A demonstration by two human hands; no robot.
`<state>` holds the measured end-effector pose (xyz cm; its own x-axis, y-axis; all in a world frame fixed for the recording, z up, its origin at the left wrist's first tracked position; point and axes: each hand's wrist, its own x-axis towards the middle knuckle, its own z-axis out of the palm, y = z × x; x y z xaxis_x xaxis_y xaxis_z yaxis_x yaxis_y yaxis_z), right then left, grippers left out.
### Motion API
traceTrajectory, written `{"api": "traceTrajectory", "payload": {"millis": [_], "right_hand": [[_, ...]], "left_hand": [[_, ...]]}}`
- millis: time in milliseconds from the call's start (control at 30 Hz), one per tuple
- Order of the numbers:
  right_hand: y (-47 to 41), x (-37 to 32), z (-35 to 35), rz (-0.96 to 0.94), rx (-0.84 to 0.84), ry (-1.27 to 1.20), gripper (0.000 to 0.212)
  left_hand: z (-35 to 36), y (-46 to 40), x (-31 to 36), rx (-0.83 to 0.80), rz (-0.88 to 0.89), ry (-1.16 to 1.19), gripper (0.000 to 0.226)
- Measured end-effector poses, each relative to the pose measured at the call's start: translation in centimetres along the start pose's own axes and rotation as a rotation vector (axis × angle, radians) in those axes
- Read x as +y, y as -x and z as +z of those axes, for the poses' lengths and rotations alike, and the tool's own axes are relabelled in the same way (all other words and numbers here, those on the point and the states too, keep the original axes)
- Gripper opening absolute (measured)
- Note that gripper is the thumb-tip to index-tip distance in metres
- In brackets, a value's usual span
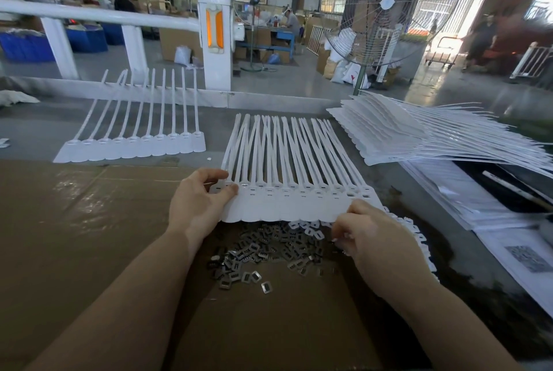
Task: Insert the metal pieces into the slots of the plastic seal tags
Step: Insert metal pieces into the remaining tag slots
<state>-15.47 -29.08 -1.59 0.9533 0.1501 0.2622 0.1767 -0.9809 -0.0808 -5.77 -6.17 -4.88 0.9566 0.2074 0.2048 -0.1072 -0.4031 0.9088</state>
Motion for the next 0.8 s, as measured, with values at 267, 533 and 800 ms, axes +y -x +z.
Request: {"api": "traceTrajectory", "payload": {"millis": [267, 533, 800], "right_hand": [[-0.2, -0.1, -0.5, 0.26, 0.107, -0.792, 0.012], [0.2, -0.4, -1.1, 0.286, 0.053, -1.22, 0.015], [0.4, -0.7, -1.3, 0.268, 0.083, -1.281, 0.021]], "left_hand": [[0.0, 0.1, 0.0, 0.002, 0.002, -0.013, 0.023], [0.0, 0.1, 0.1, -0.003, 0.001, -0.013, 0.021], [0.1, 0.1, 0.1, 0.012, 0.01, -0.045, 0.02]]}}
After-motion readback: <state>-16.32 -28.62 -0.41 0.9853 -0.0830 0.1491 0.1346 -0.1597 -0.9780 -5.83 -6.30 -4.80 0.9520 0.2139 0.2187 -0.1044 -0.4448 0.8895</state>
